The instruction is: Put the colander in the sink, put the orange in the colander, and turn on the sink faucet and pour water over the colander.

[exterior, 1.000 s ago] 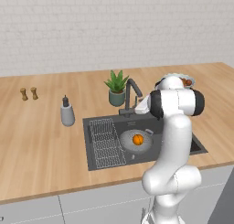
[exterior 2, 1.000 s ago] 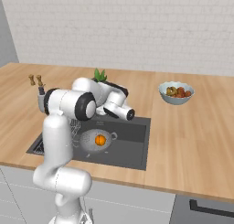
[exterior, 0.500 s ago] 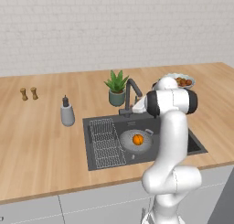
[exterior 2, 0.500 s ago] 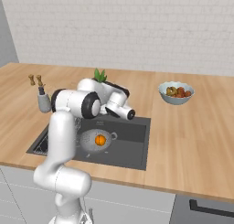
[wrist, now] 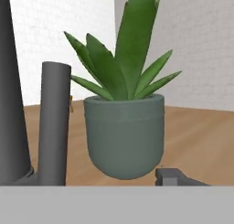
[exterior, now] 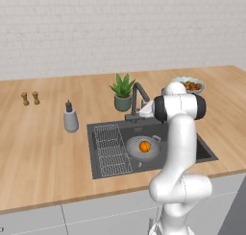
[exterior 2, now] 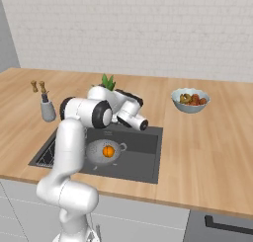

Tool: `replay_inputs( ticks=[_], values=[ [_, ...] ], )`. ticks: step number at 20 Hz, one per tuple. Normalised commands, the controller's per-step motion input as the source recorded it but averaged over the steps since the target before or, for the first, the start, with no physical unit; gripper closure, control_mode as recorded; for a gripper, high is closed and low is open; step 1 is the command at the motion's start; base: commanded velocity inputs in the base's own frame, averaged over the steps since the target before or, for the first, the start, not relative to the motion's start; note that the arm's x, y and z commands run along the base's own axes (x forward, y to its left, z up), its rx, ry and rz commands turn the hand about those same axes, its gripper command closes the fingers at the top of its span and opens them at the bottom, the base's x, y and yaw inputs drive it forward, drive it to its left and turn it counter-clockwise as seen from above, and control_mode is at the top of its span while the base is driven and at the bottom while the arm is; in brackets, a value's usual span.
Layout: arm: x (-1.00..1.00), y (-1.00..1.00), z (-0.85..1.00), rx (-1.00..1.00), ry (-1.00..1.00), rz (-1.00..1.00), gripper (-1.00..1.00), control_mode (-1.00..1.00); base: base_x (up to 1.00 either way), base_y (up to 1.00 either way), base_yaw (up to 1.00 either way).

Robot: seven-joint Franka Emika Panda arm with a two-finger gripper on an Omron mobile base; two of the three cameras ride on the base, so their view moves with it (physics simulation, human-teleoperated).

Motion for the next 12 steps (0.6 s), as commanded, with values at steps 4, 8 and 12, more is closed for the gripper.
replay_inputs(
  ticks=[4,8,12],
  values=[
    [0.24,0.00,0.00,0.09,0.00,-0.04,1.00,-1.00,0.00,0.00,0.00],
    [0.21,-0.02,0.00,0.12,0.00,-0.10,1.00,-1.00,0.00,0.00,0.00],
    [0.16,-0.43,0.00,0.18,-0.01,-0.25,1.00,-1.00,0.00,0.00,0.00]
  ],
)
